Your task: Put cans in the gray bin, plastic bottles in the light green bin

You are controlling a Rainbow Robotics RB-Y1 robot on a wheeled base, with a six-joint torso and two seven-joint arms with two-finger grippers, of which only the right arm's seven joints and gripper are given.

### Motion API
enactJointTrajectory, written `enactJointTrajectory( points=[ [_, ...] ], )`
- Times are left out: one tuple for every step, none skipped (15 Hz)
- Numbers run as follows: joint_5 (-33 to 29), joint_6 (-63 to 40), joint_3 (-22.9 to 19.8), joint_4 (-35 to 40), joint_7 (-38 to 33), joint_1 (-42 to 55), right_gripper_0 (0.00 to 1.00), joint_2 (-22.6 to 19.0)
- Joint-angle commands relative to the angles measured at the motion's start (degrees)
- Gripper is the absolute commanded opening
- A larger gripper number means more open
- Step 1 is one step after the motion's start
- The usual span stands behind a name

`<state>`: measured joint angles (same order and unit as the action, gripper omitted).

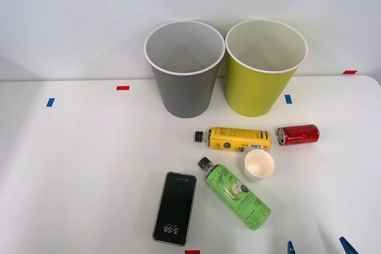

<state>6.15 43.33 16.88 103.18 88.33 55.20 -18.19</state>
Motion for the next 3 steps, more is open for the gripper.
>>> enactJointTrajectory(
  points=[
    [0.00, 0.00, 0.00, 0.00, 0.00, 0.00, 1.00, 0.00],
    [0.00, 0.00, 0.00, 0.00, 0.00, 0.00, 1.00, 0.00],
    [0.00, 0.00, 0.00, 0.00, 0.00, 0.00, 1.00, 0.00]
  ],
)
